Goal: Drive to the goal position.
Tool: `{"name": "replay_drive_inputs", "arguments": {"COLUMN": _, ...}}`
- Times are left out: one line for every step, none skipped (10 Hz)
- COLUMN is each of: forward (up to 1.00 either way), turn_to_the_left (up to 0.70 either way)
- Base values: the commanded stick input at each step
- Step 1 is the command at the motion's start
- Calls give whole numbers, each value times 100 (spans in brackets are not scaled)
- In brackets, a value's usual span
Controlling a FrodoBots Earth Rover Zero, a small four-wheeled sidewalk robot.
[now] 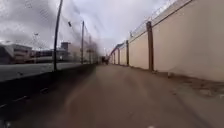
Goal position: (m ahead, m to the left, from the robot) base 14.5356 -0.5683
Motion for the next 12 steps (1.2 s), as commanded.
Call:
{"name": "replay_drive_inputs", "arguments": {"forward": 70, "turn_to_the_left": 2}}
{"name": "replay_drive_inputs", "arguments": {"forward": 70, "turn_to_the_left": 2}}
{"name": "replay_drive_inputs", "arguments": {"forward": 70, "turn_to_the_left": 0}}
{"name": "replay_drive_inputs", "arguments": {"forward": 70, "turn_to_the_left": 0}}
{"name": "replay_drive_inputs", "arguments": {"forward": 70, "turn_to_the_left": 11}}
{"name": "replay_drive_inputs", "arguments": {"forward": 70, "turn_to_the_left": 3}}
{"name": "replay_drive_inputs", "arguments": {"forward": 70, "turn_to_the_left": 5}}
{"name": "replay_drive_inputs", "arguments": {"forward": 70, "turn_to_the_left": 3}}
{"name": "replay_drive_inputs", "arguments": {"forward": 70, "turn_to_the_left": 1}}
{"name": "replay_drive_inputs", "arguments": {"forward": 70, "turn_to_the_left": -23}}
{"name": "replay_drive_inputs", "arguments": {"forward": 70, "turn_to_the_left": -5}}
{"name": "replay_drive_inputs", "arguments": {"forward": 70, "turn_to_the_left": 12}}
